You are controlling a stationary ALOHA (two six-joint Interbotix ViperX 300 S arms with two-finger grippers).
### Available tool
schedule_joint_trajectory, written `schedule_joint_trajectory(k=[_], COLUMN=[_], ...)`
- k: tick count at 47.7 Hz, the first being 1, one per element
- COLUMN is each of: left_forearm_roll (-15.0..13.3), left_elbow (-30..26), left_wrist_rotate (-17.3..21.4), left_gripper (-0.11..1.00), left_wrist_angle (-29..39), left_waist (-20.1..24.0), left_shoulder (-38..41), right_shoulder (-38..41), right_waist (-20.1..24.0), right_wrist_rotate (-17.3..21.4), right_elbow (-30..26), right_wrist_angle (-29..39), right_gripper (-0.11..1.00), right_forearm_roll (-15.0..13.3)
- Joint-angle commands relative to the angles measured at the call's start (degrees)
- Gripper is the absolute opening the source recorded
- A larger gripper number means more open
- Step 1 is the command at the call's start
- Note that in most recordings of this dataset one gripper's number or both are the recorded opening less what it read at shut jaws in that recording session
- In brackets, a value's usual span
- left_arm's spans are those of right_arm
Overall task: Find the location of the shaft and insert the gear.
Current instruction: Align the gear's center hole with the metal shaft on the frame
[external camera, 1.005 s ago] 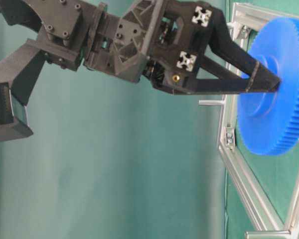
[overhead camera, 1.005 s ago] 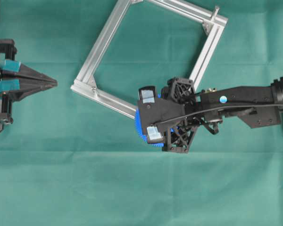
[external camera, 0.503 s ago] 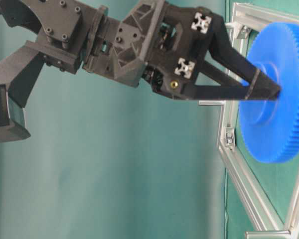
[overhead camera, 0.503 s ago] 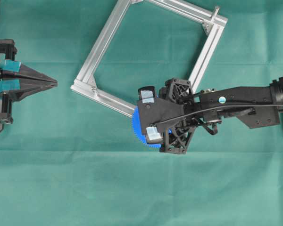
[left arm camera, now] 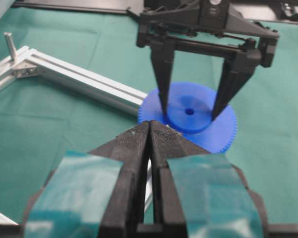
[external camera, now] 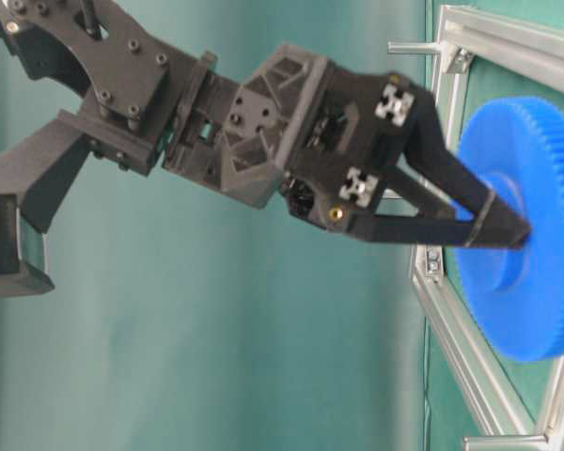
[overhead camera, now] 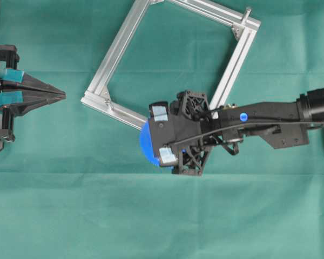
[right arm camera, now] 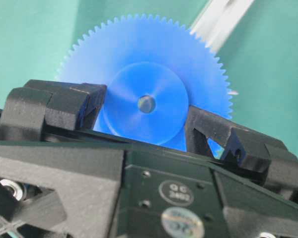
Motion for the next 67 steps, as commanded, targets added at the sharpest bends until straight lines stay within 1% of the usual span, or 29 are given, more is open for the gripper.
schedule_joint_trajectory(k=[1, 8, 19, 25, 30, 42, 51, 67], left_forearm_roll=[-0.09, -0.09, -0.09, -0.09, -0.09, -0.09, -0.09, -0.18], left_elbow=[-0.62, -0.62, -0.62, -0.53, -0.62, -0.53, -0.53, -0.53], left_wrist_rotate=[0.0, 0.0, 0.0, 0.0, 0.0, 0.0, 0.0, 0.0], left_gripper=[0.01, 0.01, 0.01, 0.01, 0.01, 0.01, 0.01, 0.01], left_wrist_angle=[-0.26, -0.18, -0.18, -0.18, -0.18, -0.18, -0.18, -0.18], left_waist=[0.18, 0.18, 0.09, 0.18, 0.18, 0.18, 0.18, 0.18], left_shoulder=[0.53, 0.53, 0.53, 0.53, 0.53, 0.53, 0.53, 0.53], right_shoulder=[-0.88, -1.23, -3.43, -5.1, -6.59, -9.14, -9.4, -8.44], right_waist=[-1.05, -2.55, -3.34, -3.34, -3.25, -3.34, -2.37, 1.23], right_wrist_rotate=[0.09, 0.18, 0.44, 1.85, 3.43, 5.63, 7.65, 7.91], right_elbow=[-1.32, -0.35, 3.34, 5.98, 8.17, 12.3, 12.66, 11.69], right_wrist_angle=[-0.88, -0.7, -0.97, -1.58, -3.16, -6.86, -7.73, -9.32], right_gripper=[0.69, 0.69, 0.69, 0.69, 0.69, 0.69, 0.69, 0.69], right_forearm_roll=[-0.79, -2.46, -2.64, -2.72, -2.72, -2.72, -2.72, -2.55])
